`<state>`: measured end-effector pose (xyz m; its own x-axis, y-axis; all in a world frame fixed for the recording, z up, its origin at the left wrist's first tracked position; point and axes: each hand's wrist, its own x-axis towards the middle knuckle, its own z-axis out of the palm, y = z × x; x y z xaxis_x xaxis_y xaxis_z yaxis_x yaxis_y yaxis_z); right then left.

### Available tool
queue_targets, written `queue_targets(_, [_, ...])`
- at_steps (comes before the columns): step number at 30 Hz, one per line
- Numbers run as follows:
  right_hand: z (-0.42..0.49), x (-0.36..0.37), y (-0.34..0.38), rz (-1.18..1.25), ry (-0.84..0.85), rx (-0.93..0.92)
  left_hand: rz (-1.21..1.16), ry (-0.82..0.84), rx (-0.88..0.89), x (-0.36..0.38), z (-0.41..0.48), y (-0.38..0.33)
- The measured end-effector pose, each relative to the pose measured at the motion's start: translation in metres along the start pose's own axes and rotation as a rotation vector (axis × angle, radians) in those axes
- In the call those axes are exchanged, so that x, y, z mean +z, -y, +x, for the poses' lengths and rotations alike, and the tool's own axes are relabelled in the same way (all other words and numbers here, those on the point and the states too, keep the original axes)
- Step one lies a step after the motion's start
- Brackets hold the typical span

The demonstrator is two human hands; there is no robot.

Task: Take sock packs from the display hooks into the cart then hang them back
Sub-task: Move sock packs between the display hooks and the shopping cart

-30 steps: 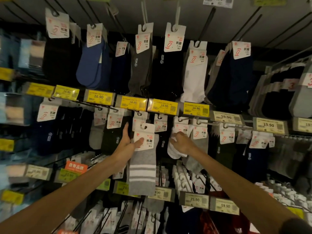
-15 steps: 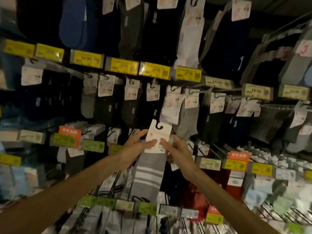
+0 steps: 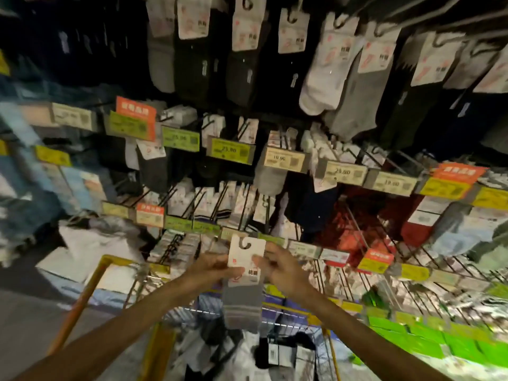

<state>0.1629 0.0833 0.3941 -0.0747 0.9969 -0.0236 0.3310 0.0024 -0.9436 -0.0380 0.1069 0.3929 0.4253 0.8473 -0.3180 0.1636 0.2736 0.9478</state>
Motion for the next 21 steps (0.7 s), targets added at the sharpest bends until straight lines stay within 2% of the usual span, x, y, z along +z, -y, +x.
queue_targets(6, [0.006, 0.05, -0.083, -0.004, -0.045, 0.107, -0.003, -0.005, -0.188, -0.015, 0.016, 0.069])
queue_targets(11, [0.022, 0.074, -0.117, 0.029, -0.119, 0.117, 0.017, -0.019, -0.26, -0.024, 0.04, 0.099])
queue_targets(15, [0.048, 0.092, -0.132, 0.017, -0.174, 0.23, 0.044, -0.018, -0.328, -0.035, 0.071, 0.118])
queue_targets(21, [0.091, 0.103, -0.14, 0.023, -0.267, 0.31, 0.146, -0.042, -0.276, -0.048, 0.126, 0.127])
